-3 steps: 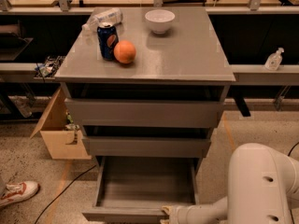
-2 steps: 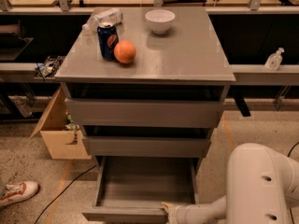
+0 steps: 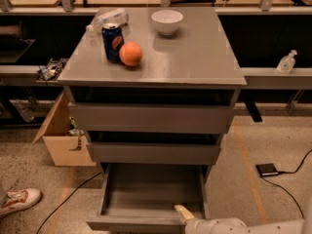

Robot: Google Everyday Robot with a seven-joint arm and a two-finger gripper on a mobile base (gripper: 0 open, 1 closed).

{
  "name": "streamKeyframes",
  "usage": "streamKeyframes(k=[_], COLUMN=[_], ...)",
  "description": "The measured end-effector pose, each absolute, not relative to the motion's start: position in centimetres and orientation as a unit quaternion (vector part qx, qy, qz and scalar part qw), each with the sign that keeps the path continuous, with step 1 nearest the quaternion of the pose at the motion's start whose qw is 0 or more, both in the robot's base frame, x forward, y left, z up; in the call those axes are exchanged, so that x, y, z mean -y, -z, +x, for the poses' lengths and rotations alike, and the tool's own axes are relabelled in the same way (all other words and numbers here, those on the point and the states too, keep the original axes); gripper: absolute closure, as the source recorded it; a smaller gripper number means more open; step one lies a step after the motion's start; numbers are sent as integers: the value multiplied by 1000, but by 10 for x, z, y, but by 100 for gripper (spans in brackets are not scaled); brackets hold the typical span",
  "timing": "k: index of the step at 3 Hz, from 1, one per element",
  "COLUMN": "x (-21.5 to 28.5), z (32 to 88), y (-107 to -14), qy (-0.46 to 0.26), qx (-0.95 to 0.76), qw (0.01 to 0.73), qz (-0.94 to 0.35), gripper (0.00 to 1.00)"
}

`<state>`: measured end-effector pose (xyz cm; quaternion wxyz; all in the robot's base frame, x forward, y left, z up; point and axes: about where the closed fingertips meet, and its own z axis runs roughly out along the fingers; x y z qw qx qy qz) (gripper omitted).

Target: Open bottom drawer

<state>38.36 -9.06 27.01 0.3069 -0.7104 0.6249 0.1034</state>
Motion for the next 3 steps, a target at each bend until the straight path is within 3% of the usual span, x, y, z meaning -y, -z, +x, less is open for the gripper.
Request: streamKeyframes(k=[3], x=[233], z=[475], y=[-318], qy=[18], qx=[-721], qw=[372], qz=[-584], gripper=[0])
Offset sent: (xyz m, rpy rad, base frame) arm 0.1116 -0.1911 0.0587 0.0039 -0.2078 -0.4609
